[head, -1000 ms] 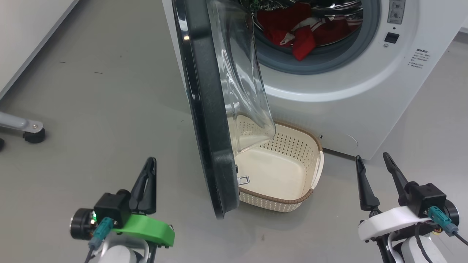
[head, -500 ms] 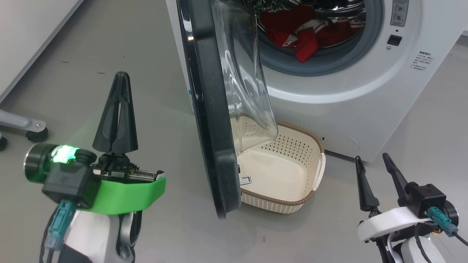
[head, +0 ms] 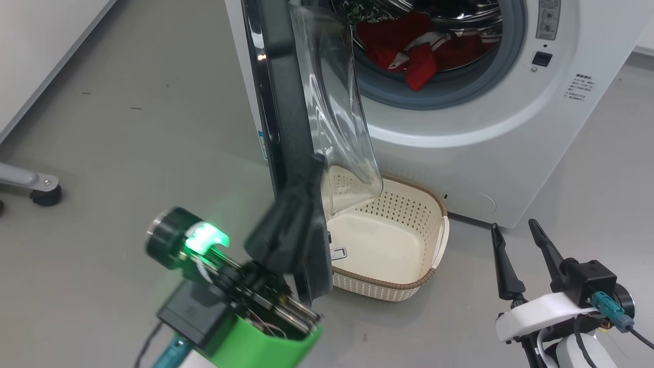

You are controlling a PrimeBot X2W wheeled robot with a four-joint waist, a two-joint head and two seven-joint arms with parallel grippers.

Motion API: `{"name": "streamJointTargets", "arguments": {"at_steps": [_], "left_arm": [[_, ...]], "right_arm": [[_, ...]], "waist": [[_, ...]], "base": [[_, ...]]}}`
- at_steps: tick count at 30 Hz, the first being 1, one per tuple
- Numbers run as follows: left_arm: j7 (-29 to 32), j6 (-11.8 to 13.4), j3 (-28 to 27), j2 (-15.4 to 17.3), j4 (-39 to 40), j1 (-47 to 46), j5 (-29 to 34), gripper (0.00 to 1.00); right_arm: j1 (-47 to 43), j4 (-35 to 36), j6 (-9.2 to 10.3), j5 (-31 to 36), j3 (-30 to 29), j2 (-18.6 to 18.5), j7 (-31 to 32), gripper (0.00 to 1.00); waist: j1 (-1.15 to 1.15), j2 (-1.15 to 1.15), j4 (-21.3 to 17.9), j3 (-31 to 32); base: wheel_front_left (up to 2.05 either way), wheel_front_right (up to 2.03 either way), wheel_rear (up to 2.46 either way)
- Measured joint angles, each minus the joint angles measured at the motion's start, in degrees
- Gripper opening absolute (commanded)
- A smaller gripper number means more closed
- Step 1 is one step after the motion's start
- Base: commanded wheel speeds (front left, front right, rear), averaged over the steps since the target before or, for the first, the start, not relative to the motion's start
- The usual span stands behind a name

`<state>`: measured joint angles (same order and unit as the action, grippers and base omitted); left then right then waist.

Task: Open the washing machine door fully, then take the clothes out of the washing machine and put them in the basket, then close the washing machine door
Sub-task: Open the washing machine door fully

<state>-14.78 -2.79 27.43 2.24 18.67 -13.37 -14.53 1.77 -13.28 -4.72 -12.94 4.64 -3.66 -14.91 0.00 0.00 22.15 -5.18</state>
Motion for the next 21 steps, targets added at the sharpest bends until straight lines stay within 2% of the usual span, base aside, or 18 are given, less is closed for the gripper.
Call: {"name": "streamJointTargets", "arguments": {"at_steps": [3,8,14,21], "left_arm": [[0.44,-1.66,3.34,0.16,0.01,1.88,-0.97,0.00],[4.95,-2.33,8.05,0.36,-2.25,5.49,-4.14,0.00],[9.77,-2.41,9.98,0.62,-5.71,8.79,-6.59,0.00],[12.48,-2.57,9.92,0.74,-9.45,9.91,-8.89,0.00]], "right_arm": [[-0.02,-0.18,-0.27,0.03,-0.01,0.07,0.01,1.00],[-0.05,-0.64,-0.54,0.42,-0.05,0.14,0.04,1.00],[-0.04,-0.85,-0.76,0.52,-0.27,0.23,0.04,1.00],[-0.03,-1.03,-0.78,1.05,-0.44,0.36,0.04,1.00]], "waist": [[0.00,0.00,-0.26,0.06],[0.00,0.00,-0.67,-0.08],[0.00,0.00,-0.93,-0.58],[0.00,0.00,-1.14,-1.22]], "base": [[0.00,0.00,0.00],[0.00,0.00,0.00],[0.00,0.00,0.00],[0.00,0.00,0.00]]}}
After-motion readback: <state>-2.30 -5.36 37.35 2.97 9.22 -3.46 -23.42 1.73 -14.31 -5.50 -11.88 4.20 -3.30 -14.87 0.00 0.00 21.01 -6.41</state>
